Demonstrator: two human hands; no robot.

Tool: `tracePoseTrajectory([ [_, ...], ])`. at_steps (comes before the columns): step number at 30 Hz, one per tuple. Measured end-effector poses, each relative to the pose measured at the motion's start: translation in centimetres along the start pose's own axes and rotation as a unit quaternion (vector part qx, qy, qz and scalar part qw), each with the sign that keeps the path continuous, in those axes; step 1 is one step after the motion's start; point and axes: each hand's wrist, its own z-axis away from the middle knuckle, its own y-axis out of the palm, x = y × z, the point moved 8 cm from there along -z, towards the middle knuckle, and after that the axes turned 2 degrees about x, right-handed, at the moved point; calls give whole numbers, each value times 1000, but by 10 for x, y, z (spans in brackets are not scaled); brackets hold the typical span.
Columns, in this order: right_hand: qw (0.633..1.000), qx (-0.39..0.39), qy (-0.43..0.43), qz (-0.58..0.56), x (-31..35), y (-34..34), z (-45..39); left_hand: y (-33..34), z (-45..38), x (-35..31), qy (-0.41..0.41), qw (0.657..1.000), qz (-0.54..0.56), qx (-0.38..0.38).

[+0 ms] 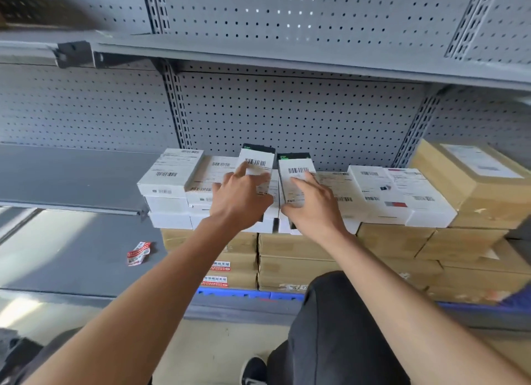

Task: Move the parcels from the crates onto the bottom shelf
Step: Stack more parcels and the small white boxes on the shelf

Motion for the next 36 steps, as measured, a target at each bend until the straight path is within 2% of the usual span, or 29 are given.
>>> tracePoseTrajectory([
  [7,999,20,19,-23,-16,10,-20,26,-22,-2,7,1000,-26,6],
  [15,999,42,23,3,-22,31,-34,43,-26,6,19,997,-68,15],
  [21,999,15,-16,39,-27,31,-37,43,-22,11,36,998,-46,-21],
  [25,998,9,-37,53,-29,34,-29,36,-13,19,48,995,-84,-35],
  [36,993,24,-89,74,-7,49,-28,33,-2,40,120,977,-178,-6],
])
